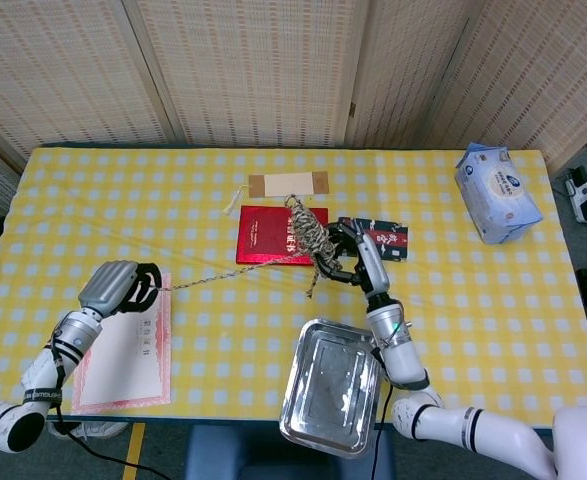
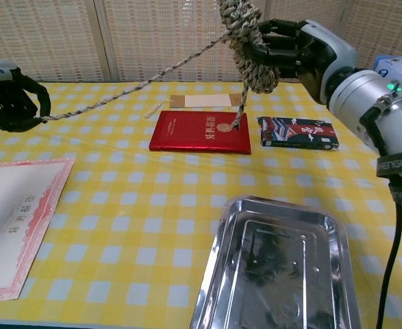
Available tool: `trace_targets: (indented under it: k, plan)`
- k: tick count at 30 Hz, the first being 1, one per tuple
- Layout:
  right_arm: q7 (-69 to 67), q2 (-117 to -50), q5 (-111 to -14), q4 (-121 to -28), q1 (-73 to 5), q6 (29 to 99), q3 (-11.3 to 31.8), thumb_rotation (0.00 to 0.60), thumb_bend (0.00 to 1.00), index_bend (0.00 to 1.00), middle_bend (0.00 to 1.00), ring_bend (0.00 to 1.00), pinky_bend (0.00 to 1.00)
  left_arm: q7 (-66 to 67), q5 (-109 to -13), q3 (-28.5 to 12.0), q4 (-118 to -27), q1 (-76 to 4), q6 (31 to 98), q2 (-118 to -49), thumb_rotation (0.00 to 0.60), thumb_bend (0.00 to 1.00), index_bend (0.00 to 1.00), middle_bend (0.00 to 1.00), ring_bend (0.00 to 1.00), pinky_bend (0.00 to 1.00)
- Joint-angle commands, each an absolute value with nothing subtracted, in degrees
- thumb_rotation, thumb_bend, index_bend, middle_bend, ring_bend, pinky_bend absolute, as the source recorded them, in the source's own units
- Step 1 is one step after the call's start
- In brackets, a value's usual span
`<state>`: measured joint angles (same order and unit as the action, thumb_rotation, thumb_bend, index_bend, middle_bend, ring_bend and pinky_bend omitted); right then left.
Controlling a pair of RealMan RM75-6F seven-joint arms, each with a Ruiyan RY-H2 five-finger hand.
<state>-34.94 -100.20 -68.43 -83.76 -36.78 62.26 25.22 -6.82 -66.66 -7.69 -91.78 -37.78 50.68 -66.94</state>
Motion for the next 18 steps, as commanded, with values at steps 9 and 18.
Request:
trace_targets:
  k: [9,18]
  plan:
    - [-41.66,-96.3,-72.83,-86.05,-35.45,60.73,23.33,0.6,0.58,0.77,0.68,0.76,0.61,-1.64,-56.97,-8.85,-84.89,-40.13,45.62,-70.43,0.6,0.54,0.65,0.83,0.8,0.77]
    - [-46.02,-93.62,-77.86,-86.94,-35.06,60.68,20.53,0.6,0.58,0.77,0.68,0.76,0.61,4.09,-52.02,-9.04,-82.2,-42.1,44.62,-72.38,0.6,0.54,0.65,0.83,0.8,0.77]
